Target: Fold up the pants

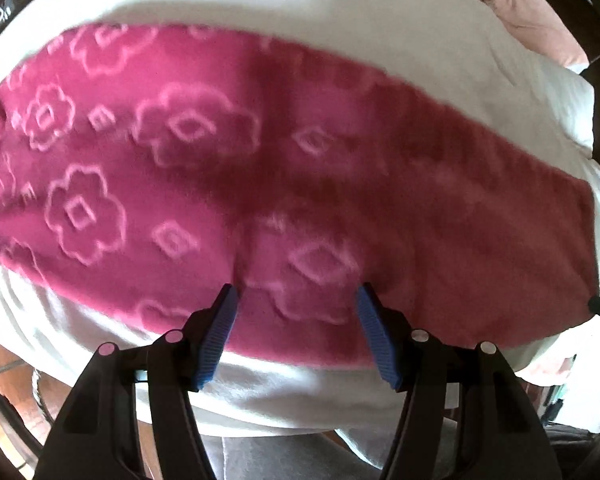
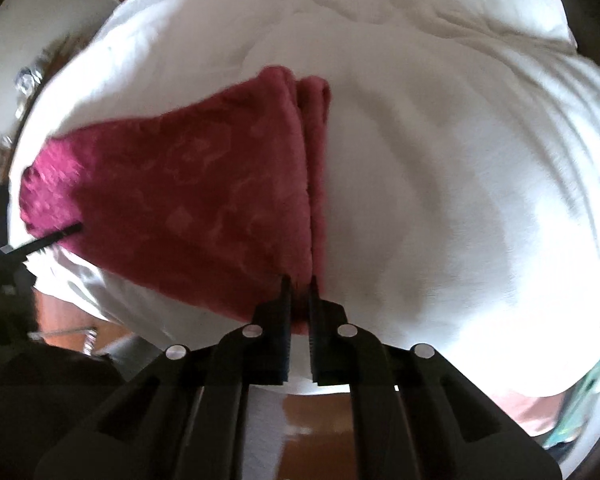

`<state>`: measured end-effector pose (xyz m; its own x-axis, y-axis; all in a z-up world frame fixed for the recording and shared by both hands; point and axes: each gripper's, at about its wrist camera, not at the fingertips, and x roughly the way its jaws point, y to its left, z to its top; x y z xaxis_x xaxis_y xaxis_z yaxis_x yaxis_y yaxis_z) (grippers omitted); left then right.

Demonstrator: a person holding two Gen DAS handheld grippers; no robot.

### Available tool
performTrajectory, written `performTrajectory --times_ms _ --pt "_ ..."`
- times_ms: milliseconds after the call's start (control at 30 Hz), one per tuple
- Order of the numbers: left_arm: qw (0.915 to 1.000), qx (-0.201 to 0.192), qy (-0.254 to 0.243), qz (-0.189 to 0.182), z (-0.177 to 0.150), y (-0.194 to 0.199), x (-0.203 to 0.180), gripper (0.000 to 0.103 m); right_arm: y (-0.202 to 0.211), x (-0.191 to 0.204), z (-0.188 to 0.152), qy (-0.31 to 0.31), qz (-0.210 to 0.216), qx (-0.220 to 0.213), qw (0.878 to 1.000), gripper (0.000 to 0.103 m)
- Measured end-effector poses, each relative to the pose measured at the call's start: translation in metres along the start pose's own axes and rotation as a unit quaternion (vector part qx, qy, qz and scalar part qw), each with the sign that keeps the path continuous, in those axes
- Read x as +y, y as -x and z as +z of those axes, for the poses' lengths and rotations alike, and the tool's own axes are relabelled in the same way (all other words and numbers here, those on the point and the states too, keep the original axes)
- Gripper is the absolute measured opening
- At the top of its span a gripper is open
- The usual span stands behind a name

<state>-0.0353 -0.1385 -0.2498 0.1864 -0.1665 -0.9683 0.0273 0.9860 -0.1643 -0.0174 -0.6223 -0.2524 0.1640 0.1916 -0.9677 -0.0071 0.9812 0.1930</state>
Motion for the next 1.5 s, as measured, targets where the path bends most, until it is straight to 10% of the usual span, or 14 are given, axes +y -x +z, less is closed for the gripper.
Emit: performTrajectory --times_ms 167,300,533,767,933,1367,1500 --pt "0.9997 -0.003 -0.022 0.007 0.01 -0.012 -0.009 0.065 -0.022 -0.003 0.003 -0.018 -0.008 0.016 1.0 0.008" --pt "0.9963 0.029 -0.073 0.033 0.004 -0.043 -0.021 0.069 -0.005 -0.007 0.011 -0.024 -0.027 -0.008 0.999 0.033" --pt "0.9974 0.023 -0.064 0.02 0.01 -0.038 -0.021 0.071 0.028 0.049 0.041 0.05 -0.03 -0.105 0.993 0.034" --pt "0.9987 -0.01 -0.047 0.016 0.018 0.002 0.002 0.071 -0.031 0.08 0.066 0.068 -0.026 -0.084 0.994 0.035" --pt "0.9991 -0.025 0.015 0.03 0.012 0.03 0.06 0.071 -0.058 0.061 0.076 0.03 -0.055 -0.072 0.995 0.019" --pt "0.9814 -0.07 0.17 0.054 0.038 0.094 0.28 0.071 -0.035 0.104 0.085 -0.072 -0.116 -0.079 0.987 0.024" --pt "0.9724 -0.095 0.206 0.056 0.061 0.117 0.371 0.072 -0.026 0.162 0.106 -0.095 -0.144 -0.105 0.979 0.05"
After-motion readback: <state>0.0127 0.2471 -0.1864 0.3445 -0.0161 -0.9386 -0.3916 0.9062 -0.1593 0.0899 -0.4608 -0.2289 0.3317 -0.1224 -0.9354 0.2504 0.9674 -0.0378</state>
